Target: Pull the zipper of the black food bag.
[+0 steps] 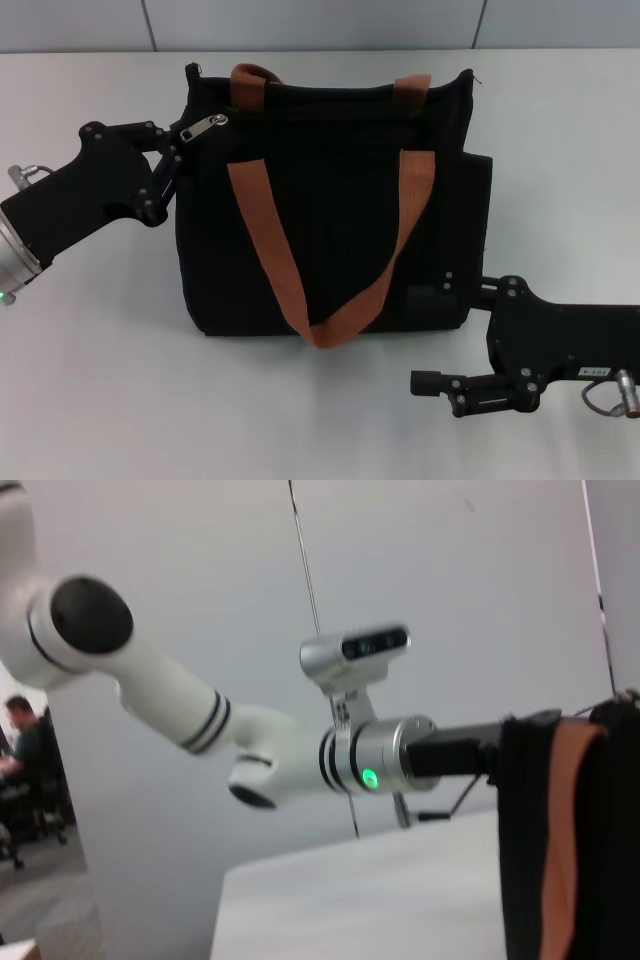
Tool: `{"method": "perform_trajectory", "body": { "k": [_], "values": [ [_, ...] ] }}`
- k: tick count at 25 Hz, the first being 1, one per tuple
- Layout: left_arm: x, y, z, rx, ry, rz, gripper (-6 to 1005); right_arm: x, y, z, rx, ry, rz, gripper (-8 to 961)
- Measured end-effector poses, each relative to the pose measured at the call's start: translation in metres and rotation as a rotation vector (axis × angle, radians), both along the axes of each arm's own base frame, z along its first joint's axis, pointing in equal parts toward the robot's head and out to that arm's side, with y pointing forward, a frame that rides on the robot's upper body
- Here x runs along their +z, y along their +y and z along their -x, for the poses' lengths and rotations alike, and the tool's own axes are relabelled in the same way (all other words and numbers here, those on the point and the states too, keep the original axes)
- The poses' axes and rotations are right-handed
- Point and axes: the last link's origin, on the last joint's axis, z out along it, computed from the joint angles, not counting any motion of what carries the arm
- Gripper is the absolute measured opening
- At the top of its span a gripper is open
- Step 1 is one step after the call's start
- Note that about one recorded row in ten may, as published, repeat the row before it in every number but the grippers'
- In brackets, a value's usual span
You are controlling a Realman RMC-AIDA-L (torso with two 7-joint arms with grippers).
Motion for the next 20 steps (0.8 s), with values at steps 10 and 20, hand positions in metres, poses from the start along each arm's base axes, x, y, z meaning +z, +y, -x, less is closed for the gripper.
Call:
{"method": "perform_trajectory", "body": {
  "k": [10, 20],
  "values": [
    [0.001, -0.002, -0.010, -0.058, -0.033, 0.014, 24, 0.001, 0.001, 0.009, 0.024, 0.050, 0.017, 837],
    [0.002, -0.005, -0.003, -0.016, -0.048, -0.005, 25, 0.040, 0.025, 0.045, -0.055, 0.303, 0.075, 836]
  ]
}}
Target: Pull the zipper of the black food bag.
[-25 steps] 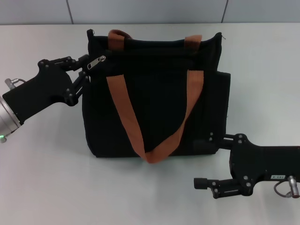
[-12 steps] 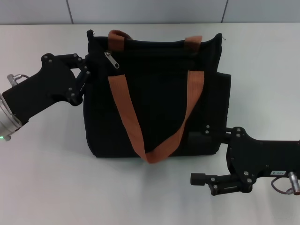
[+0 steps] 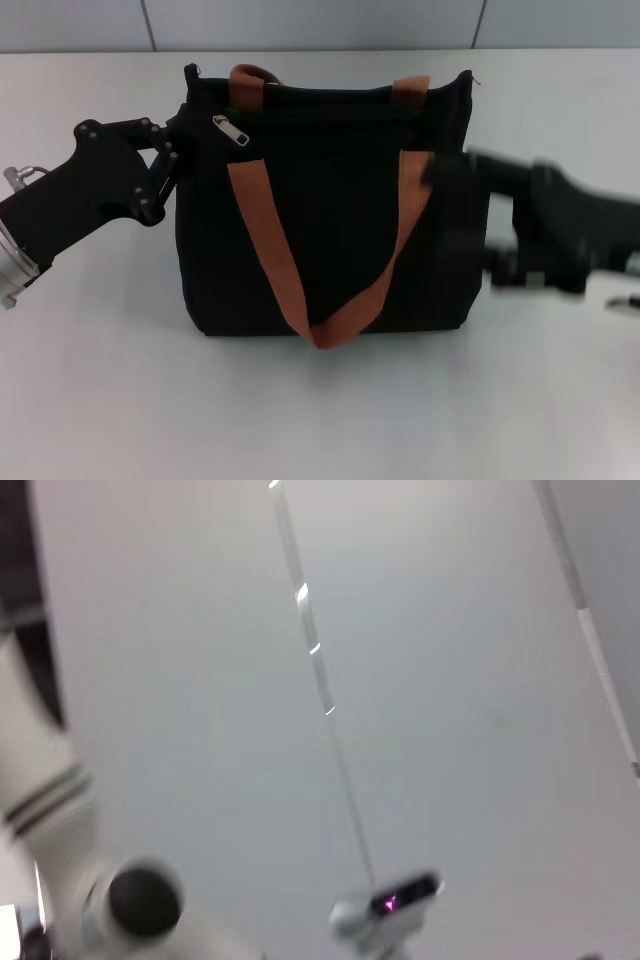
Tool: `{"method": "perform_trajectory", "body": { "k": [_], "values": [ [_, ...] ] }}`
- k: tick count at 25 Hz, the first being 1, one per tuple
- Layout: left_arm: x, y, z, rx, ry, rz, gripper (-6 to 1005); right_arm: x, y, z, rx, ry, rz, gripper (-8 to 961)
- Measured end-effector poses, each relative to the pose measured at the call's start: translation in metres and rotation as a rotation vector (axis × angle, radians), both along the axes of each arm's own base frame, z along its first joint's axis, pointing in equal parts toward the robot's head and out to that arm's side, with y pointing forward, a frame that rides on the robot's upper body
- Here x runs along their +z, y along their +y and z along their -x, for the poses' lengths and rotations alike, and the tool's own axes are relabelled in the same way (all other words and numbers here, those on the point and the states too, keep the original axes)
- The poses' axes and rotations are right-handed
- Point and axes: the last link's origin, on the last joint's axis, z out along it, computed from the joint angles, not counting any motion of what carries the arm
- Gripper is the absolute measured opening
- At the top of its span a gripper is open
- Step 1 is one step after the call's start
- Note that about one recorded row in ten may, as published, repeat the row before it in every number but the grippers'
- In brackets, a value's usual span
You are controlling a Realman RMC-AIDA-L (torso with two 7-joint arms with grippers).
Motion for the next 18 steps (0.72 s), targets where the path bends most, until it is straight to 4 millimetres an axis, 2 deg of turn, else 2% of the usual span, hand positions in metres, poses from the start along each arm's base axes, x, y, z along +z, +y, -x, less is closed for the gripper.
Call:
{"method": "perform_trajectory", "body": {
  "k": [1, 2, 3, 4, 5, 6, 7, 9, 10, 11, 12, 14, 16, 18],
  "values": [
    [0.000, 0.000, 0.000, -0.001, -0.002, 0.001, 25, 0.007, 0.017, 0.010, -0.055, -0.009, 0.060, 836],
    [0.000, 0.000, 0.000, -0.001, -0.003, 0.002, 25, 0.007, 0.017, 0.010, -0.055, -0.009, 0.060, 835],
    [0.000, 0.000, 0.000, -0.001, -0.003, 0.002, 25, 0.009, 0.026, 0.016, -0.081, -0.024, 0.093, 835],
    [-0.002, -0.001, -0.001, 0.001, -0.008, 0.006, 25, 0.013, 0.045, 0.029, -0.117, -0.059, 0.132, 835],
    [-0.002, -0.001, -0.001, 0.001, -0.008, 0.006, 25, 0.013, 0.045, 0.029, -0.117, -0.059, 0.132, 835],
    [-0.003, -0.001, -0.001, 0.002, -0.013, 0.010, 25, 0.014, 0.059, 0.040, -0.134, -0.086, 0.141, 835],
    [-0.003, -0.001, -0.001, 0.002, -0.013, 0.010, 25, 0.014, 0.059, 0.040, -0.134, -0.086, 0.141, 835],
    [-0.004, -0.001, -0.002, 0.003, -0.016, 0.013, 26, 0.011, 0.078, 0.060, -0.141, -0.140, 0.169, 834],
    [-0.004, -0.001, -0.002, 0.003, -0.016, 0.013, 26, 0.011, 0.078, 0.060, -0.141, -0.140, 0.169, 834],
    [-0.004, 0.000, -0.002, 0.001, -0.018, 0.015, 26, 0.005, 0.087, 0.075, -0.125, -0.195, 0.199, 834],
    [-0.004, 0.000, -0.002, 0.001, -0.019, 0.016, 26, 0.005, 0.087, 0.075, -0.125, -0.195, 0.199, 834],
    [-0.005, -0.001, -0.003, -0.001, -0.021, 0.016, 26, -0.004, 0.095, 0.095, -0.103, -0.287, 0.238, 833],
    [-0.005, -0.001, -0.003, -0.001, -0.021, 0.017, 26, -0.008, 0.097, 0.100, -0.101, -0.316, 0.247, 833],
    [-0.005, -0.001, -0.003, -0.001, -0.022, 0.018, 25, -0.014, 0.102, 0.109, -0.121, -0.358, 0.266, 790]
  ]
}}
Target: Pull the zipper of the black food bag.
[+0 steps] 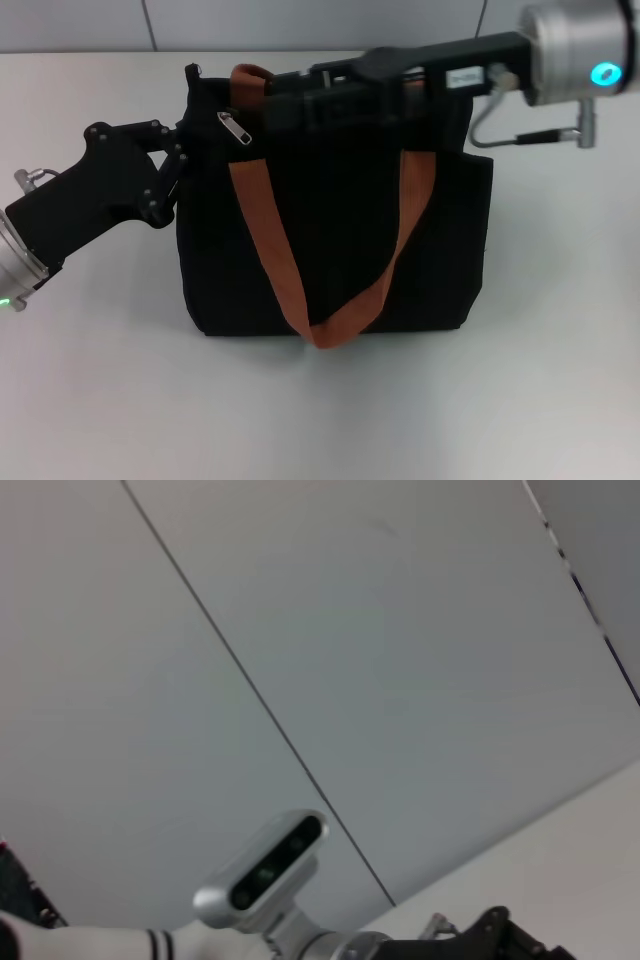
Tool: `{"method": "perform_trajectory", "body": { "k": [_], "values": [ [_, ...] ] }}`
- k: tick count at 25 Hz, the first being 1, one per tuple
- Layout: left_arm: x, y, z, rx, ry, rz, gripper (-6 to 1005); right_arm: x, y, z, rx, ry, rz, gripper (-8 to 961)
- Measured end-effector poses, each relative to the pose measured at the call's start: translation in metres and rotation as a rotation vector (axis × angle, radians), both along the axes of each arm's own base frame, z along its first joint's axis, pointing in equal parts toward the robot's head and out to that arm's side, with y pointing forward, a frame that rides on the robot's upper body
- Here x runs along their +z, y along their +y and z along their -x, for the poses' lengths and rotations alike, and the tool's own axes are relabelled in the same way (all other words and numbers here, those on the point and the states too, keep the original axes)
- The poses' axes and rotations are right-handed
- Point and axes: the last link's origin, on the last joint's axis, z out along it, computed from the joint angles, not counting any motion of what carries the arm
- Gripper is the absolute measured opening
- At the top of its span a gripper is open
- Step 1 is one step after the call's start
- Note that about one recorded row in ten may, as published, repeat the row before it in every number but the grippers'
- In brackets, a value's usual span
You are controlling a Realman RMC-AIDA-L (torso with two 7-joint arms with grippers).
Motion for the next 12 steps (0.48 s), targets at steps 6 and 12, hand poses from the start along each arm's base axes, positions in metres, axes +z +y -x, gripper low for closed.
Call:
{"method": "perform_trajectory", "body": {
  "k": [6, 12],
  "values": [
    [-0.001, 0.000, -0.001, -0.003, 0.001, 0.005, 24, -0.010, 0.012, 0.015, -0.087, -0.070, 0.031, 645],
    [-0.001, 0.000, -0.001, -0.005, 0.000, 0.005, 26, -0.015, 0.015, 0.022, -0.108, -0.121, 0.053, 436]
  ]
}}
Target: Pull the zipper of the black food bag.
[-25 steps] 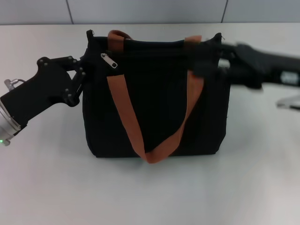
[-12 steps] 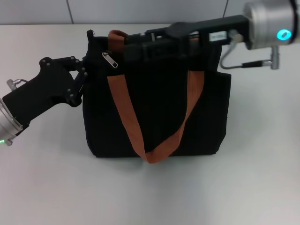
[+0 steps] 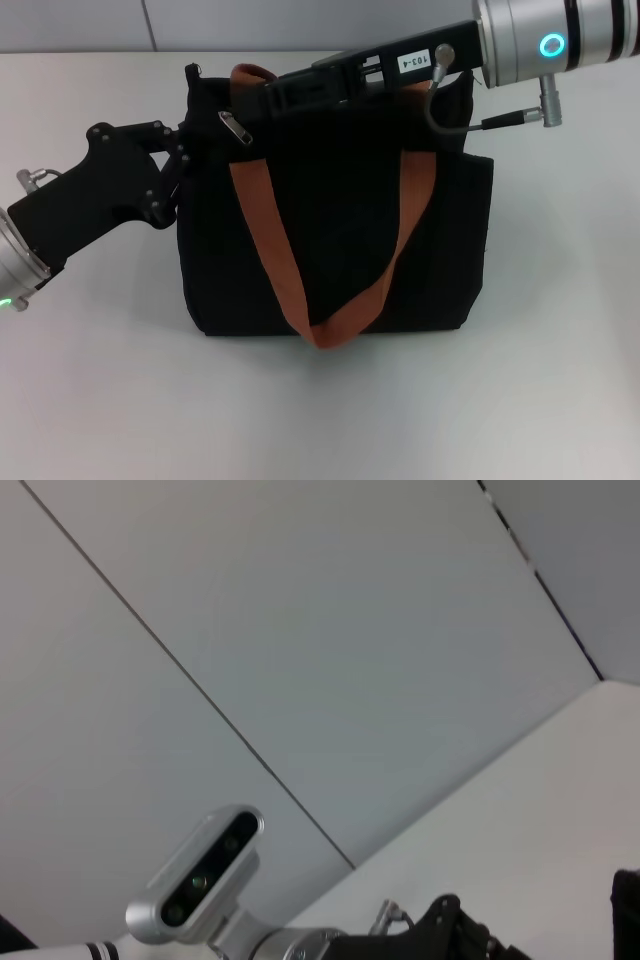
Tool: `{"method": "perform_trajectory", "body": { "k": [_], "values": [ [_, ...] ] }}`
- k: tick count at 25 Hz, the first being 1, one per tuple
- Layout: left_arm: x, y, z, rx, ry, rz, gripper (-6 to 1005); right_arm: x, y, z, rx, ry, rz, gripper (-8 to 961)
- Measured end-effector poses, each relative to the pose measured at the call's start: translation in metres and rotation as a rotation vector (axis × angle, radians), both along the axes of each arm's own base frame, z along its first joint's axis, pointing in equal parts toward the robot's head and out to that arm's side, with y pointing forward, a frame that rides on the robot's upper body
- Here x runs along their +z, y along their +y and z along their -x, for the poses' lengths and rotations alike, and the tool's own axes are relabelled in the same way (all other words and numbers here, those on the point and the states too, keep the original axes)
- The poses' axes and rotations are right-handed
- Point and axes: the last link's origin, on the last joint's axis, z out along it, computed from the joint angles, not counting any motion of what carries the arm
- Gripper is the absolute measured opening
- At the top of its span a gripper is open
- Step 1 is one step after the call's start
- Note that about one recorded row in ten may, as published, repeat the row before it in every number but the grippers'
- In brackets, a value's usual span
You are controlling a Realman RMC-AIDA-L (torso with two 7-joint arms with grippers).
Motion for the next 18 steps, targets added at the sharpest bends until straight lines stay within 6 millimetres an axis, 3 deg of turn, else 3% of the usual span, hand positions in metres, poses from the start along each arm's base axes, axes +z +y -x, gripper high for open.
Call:
{"method": "perform_trajectory", "body": {
  "k": [4, 18],
  "values": [
    [-0.001, 0.002, -0.001, 0.002, -0.003, 0.002, 28, -0.004, 0.003, 0.005, -0.013, -0.067, 0.021, 378],
    [-0.001, 0.002, -0.002, 0.000, -0.005, 0.003, 35, -0.017, 0.006, 0.015, -0.017, -0.148, 0.027, 378]
  ]
}}
